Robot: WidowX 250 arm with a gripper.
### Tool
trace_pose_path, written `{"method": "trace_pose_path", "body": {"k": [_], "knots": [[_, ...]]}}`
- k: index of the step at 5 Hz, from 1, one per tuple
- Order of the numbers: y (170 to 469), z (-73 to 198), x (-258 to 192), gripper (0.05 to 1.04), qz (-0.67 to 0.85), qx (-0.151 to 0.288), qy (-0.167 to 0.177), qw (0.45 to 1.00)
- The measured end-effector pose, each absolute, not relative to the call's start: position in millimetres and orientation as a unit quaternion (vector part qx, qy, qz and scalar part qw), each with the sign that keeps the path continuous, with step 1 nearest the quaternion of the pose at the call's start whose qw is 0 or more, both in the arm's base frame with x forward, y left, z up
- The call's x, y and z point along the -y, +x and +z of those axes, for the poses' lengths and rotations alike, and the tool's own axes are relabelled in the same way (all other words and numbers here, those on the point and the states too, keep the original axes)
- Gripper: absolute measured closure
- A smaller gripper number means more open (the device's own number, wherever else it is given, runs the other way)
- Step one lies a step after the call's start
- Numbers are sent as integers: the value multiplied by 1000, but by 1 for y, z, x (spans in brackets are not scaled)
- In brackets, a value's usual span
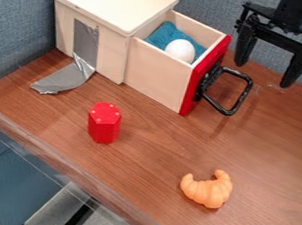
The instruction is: Take the egg out of the drawer and put it on the table
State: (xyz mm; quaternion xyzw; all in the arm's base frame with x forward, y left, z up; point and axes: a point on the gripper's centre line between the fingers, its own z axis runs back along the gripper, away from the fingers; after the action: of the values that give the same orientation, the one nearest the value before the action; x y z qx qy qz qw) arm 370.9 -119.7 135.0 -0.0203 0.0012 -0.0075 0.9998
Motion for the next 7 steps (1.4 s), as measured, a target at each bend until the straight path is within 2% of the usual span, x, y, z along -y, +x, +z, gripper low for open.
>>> {"method": "trace_pose_path", "body": {"k": [1,2,4,5,6,7], "knots": [[370,117,119,82,-8,-25,-13,1000],[370,113,112,82,-19,-22,-9,1000],[369,127,85,82,-23,20,-4,1000],[372,127,70,82,-26,19,-3,999],[386,142,51,82,-28,33,-6,999],[398,129,35,82,-17,13,-8,1000]]}}
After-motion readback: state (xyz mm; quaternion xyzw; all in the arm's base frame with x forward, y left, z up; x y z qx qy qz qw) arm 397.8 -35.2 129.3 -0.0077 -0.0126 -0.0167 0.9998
